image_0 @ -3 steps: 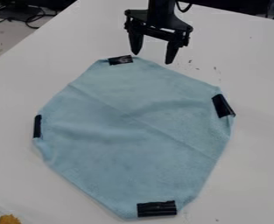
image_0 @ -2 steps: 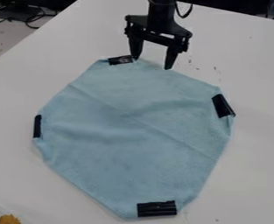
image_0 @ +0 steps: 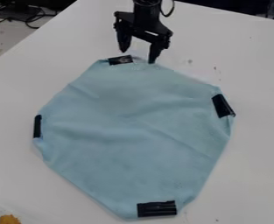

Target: Fold the cloth from top left to bottom right

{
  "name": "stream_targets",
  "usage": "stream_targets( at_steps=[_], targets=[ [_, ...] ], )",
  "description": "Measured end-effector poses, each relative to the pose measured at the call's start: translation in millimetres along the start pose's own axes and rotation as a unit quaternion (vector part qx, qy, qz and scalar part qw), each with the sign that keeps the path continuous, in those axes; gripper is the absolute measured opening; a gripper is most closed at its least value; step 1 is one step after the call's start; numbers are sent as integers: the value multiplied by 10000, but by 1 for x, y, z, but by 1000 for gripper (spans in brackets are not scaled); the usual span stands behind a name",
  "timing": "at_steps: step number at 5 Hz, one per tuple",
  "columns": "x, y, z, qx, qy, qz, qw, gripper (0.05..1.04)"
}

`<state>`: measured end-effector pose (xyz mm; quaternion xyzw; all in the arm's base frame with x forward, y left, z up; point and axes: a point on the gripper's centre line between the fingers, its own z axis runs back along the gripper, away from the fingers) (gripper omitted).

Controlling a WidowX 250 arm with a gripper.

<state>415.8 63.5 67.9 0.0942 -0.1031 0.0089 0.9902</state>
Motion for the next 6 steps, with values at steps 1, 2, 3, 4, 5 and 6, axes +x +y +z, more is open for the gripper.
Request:
stream_targets(
  at_steps=[1,2,3,4,5,6],
  targets=[
    [18,15,-17,-14,-191,-206,9996,1000],
    [30,36,-33,18,-243,-214,9995,1000],
    [34,47,-49,-66,-182,-206,9996,1000],
    [33,47,-54,-128,-96,-268,9995,1000],
    [26,53,-63,-205,82,-254,9994,1001],
    [24,53,-68,-221,127,-264,9993,1001]
  ],
)
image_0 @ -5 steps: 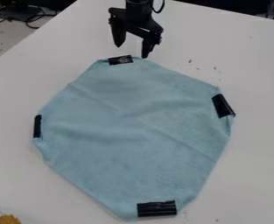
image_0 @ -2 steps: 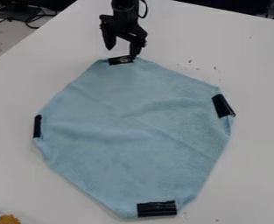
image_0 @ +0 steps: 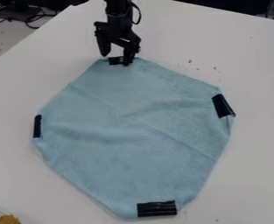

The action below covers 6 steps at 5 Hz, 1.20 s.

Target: Fold the cloth from top left to bottom right

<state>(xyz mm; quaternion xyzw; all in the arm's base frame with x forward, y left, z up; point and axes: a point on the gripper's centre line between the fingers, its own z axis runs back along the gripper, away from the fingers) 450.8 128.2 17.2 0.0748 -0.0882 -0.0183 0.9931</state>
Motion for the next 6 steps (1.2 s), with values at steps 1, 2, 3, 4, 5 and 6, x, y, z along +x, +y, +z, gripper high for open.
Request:
stream_targets(
  at_steps=[1,2,3,4,5,6],
  targets=[
    [5,4,-3,108,0,-29,9999,985],
    [6,4,-5,116,-6,-33,9999,910],
    [6,-2,-6,94,-2,-41,9999,638],
    [4,-2,-7,105,-17,43,9999,388],
    [3,-2,-6,186,2,59,9998,219],
    [5,-4,-3,360,17,-56,9993,106]
  ],
)
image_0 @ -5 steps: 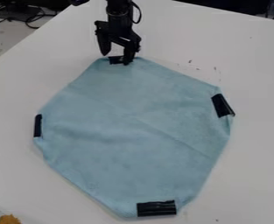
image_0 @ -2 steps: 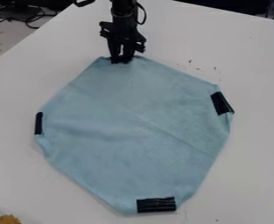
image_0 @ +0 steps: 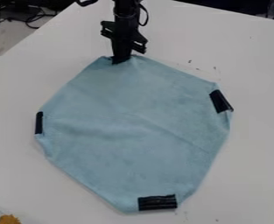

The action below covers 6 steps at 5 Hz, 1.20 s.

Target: Fold the cloth from top left to bottom right

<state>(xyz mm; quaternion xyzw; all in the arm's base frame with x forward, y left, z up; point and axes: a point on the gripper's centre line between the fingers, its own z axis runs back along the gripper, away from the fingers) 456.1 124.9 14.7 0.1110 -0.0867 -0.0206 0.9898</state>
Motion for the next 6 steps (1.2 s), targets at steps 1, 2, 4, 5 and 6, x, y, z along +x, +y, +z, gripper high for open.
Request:
stream_targets(
  at_steps=[1,2,4,5,6],
  targets=[
    [5,1,13,272,-93,-194,9994,64],
    [13,-4,55,584,-455,-315,9968,58],
    [-10,-25,100,494,-739,-98,9960,58],
    [-38,-50,115,104,-641,49,9979,58],
    [-60,-68,114,-164,-547,97,9983,58]
  ],
)
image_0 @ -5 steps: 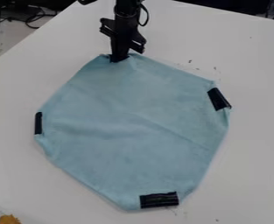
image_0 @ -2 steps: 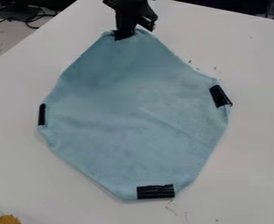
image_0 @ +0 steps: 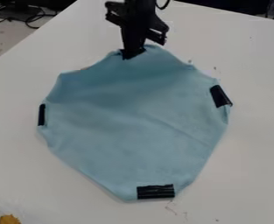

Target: Fold the cloth from top left to bottom right

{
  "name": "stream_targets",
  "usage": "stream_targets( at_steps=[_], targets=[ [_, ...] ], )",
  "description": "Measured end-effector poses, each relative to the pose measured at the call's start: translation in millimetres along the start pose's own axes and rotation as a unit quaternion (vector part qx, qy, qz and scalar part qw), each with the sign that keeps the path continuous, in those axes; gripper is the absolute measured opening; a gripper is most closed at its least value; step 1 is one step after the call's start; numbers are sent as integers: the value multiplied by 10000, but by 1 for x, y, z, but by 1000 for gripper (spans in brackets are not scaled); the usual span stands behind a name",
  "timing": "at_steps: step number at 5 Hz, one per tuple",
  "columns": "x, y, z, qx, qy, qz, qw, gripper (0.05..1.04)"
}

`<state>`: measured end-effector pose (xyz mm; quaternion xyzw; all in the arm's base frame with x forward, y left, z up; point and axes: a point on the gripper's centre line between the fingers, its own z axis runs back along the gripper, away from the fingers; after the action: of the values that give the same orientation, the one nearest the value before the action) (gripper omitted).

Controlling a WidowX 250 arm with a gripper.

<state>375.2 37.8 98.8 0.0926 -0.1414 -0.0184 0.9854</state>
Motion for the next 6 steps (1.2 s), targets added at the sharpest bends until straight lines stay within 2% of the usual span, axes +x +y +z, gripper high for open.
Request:
stream_targets(
  at_steps=[1,2,4,5,6],
  targets=[
    [-19,-20,-11,-207,124,110,9996,58],
    [-31,-28,-24,-352,80,280,9990,57],
    [-48,-32,-38,-358,55,597,9976,79],
    [-53,-34,-40,-372,120,689,9969,233],
    [-59,-36,-40,-408,324,843,9951,497]
  ],
)
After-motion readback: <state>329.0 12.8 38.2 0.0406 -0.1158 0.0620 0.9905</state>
